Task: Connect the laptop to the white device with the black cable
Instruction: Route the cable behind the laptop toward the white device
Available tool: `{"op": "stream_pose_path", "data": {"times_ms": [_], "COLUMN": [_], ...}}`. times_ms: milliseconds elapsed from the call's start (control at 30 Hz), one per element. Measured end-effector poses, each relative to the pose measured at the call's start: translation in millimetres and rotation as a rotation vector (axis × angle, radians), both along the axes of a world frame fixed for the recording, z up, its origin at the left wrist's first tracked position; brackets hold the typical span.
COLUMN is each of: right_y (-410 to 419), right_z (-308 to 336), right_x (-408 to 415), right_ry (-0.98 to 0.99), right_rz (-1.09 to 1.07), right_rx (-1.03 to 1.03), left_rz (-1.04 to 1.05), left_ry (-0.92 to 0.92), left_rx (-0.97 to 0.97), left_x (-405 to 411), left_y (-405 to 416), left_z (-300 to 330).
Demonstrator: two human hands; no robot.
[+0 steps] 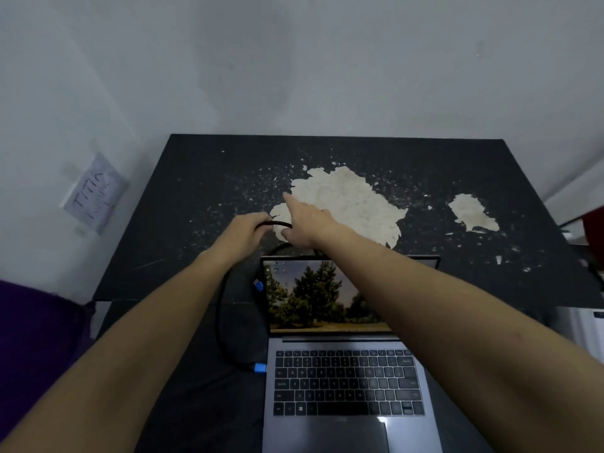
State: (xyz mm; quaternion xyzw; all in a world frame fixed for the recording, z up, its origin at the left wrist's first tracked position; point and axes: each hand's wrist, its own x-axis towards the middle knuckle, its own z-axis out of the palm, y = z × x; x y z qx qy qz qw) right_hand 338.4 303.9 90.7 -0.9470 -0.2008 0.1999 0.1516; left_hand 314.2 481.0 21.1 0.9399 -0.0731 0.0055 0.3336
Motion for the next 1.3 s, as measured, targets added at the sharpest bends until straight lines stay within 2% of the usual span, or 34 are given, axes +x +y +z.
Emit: {"op": "stream_pose_path", "data": {"times_ms": [100,200,300,567,700,800,900,1033,1100,1300], "right_y": [1,-15,-46,-168,-186,-180,-174,-193,-218,-323], "right_z": [3,8,19,42,66,89,105,111,106,61], "right_x": [2,4,7,10,0,-10,-21,-36,-44,-82], "right_ry": [0.141,0.180,0.151,-0.040,-0.182,-0.283,-0.304,-0.267,-0.241,-0.079], "right_rz": [-0.022,-0.010,-0.041,-0.242,-0.341,-0.344,-0.295,-0.255,-0.269,-0.400], "right_rx": [0.009,0.084,0.153,0.085,0.202,0.190,0.184,0.227,0.288,0.476], "left_rz": [0.055,0.166,0.258,0.490,0.438,0.308,0.092,-0.081,-0.093,0.098], "left_ry": [-0.030,-0.035,-0.032,0.086,0.194,0.157,0.005,-0.341,-0.404,-0.347], "left_rx": [-0.088,-0.106,-0.097,-0.009,0.130,0.198,0.258,0.358,0.431,0.297], "left_x": [-15,-26,-31,-42,-34,-19,-9,-14,-15,-7], "left_y": [11,27,36,33,0,-52,-119,-190,-210,-232], "left_z": [19,26,30,46,74,113,145,173,179,171]}}
